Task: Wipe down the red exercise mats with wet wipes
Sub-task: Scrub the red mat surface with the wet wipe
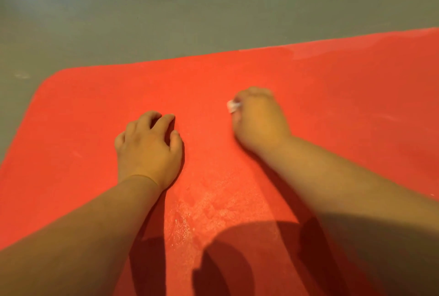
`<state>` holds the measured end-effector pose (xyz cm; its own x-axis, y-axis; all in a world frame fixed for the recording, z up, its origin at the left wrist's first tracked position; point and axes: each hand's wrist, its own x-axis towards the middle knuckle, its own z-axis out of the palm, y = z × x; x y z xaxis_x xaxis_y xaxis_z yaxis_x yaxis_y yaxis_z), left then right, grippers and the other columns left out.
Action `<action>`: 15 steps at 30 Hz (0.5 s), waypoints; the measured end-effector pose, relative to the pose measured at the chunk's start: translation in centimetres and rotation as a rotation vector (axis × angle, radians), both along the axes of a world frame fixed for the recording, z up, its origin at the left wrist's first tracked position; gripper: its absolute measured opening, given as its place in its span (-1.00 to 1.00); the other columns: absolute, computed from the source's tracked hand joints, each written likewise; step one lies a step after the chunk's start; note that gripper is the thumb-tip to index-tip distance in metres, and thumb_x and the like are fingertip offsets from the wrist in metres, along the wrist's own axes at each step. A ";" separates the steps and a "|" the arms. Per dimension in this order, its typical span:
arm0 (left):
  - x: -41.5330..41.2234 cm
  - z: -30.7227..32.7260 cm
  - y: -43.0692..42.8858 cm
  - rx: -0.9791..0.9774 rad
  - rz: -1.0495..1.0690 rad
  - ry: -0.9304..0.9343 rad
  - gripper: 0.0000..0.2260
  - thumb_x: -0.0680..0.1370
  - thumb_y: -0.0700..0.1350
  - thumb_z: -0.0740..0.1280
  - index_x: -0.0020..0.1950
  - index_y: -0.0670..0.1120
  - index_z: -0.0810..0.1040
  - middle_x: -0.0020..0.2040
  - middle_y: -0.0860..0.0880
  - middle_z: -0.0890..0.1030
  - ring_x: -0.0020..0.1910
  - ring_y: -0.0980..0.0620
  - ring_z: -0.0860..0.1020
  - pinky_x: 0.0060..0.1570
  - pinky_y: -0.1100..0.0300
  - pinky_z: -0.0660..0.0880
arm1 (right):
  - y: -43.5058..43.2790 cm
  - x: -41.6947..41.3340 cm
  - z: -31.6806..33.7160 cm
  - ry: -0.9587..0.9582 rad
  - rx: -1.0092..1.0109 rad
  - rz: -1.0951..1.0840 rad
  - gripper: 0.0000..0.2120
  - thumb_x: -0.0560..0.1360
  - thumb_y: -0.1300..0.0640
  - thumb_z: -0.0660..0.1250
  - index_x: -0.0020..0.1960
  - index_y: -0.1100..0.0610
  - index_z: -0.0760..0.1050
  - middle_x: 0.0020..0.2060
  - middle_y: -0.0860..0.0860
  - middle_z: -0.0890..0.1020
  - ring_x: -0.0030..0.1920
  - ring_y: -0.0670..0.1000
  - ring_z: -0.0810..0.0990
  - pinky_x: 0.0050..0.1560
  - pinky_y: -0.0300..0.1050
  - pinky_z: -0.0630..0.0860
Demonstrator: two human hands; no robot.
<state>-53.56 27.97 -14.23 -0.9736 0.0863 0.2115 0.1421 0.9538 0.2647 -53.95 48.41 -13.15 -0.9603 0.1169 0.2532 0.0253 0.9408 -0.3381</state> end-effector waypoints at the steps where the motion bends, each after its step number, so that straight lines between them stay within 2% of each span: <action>1: -0.1 -0.1 0.0 0.002 0.004 0.003 -0.70 0.55 0.03 0.22 0.28 0.10 0.52 0.25 0.01 0.48 0.21 -0.11 0.39 0.21 -0.03 0.25 | -2.2 0.4 -0.2 -0.003 -0.001 0.127 -0.78 0.52 0.18 0.18 0.08 0.15 0.55 0.05 0.11 0.58 0.10 0.14 0.46 0.15 -0.08 0.30; 3: -0.1 -0.2 0.1 0.017 0.011 0.005 -0.71 0.56 0.02 0.22 0.27 0.12 0.52 0.24 0.03 0.48 0.20 -0.10 0.38 0.20 -0.02 0.24 | -4.9 1.4 0.0 -0.018 -0.031 0.337 -0.79 0.50 0.19 0.20 0.05 0.13 0.57 0.02 0.07 0.58 0.08 0.10 0.46 0.15 -0.08 0.33; 5: -0.3 -0.2 0.2 0.035 0.011 0.010 -0.71 0.55 0.02 0.22 0.26 0.12 0.52 0.23 0.03 0.48 0.21 -0.09 0.37 0.20 -0.01 0.24 | -3.8 1.2 0.1 -0.028 -0.051 0.433 -0.79 0.49 0.20 0.23 0.05 0.13 0.58 0.01 0.06 0.59 0.07 0.10 0.49 0.16 -0.06 0.35; 7: -0.5 -0.2 0.2 0.052 0.010 0.015 -0.70 0.55 0.00 0.20 0.25 0.10 0.53 0.22 0.01 0.49 0.22 -0.09 0.37 0.21 -0.02 0.25 | -0.1 0.0 0.2 -0.036 -0.060 0.342 -0.79 0.48 0.22 0.26 0.05 0.14 0.61 0.00 0.09 0.61 0.07 0.12 0.52 0.15 -0.04 0.37; 10: -0.7 0.1 0.3 0.077 0.032 0.011 -0.65 0.48 0.01 0.13 0.21 0.10 0.54 0.21 0.00 0.50 0.22 -0.11 0.37 0.19 -0.03 0.28 | 7.9 -1.2 0.7 -0.023 -0.024 -0.063 -0.80 0.50 0.21 0.27 0.05 0.19 0.62 -0.01 0.20 0.61 0.04 0.20 0.53 0.05 -0.05 0.34; 12: -0.8 0.2 0.3 0.079 0.050 0.014 -0.69 0.50 0.00 0.15 0.17 0.10 0.55 0.18 0.00 0.51 0.19 -0.12 0.39 0.17 -0.04 0.30 | 10.1 -1.7 1.0 -0.065 -0.052 -0.298 -0.77 0.54 0.15 0.25 0.06 0.23 0.61 0.01 0.26 0.61 0.04 0.23 0.54 0.03 -0.02 0.37; 13: -0.9 0.2 0.4 0.074 0.057 0.018 -0.73 0.52 -0.01 0.18 0.16 0.09 0.56 0.17 0.00 0.52 0.17 -0.13 0.40 0.15 -0.04 0.31 | 9.4 -2.0 0.9 -0.080 -0.051 -0.319 -0.75 0.55 0.14 0.23 0.07 0.25 0.60 0.03 0.27 0.61 0.05 0.24 0.55 0.05 -0.01 0.39; 15: -1.0 0.1 0.4 0.060 0.063 0.038 -0.78 0.54 -0.01 0.21 0.13 0.09 0.57 0.13 0.00 0.53 0.12 -0.14 0.42 0.11 -0.04 0.32 | 5.3 -2.0 0.6 -0.077 -0.068 -0.203 -0.75 0.53 0.19 0.21 0.09 0.24 0.59 0.06 0.24 0.60 0.09 0.20 0.54 0.11 -0.02 0.43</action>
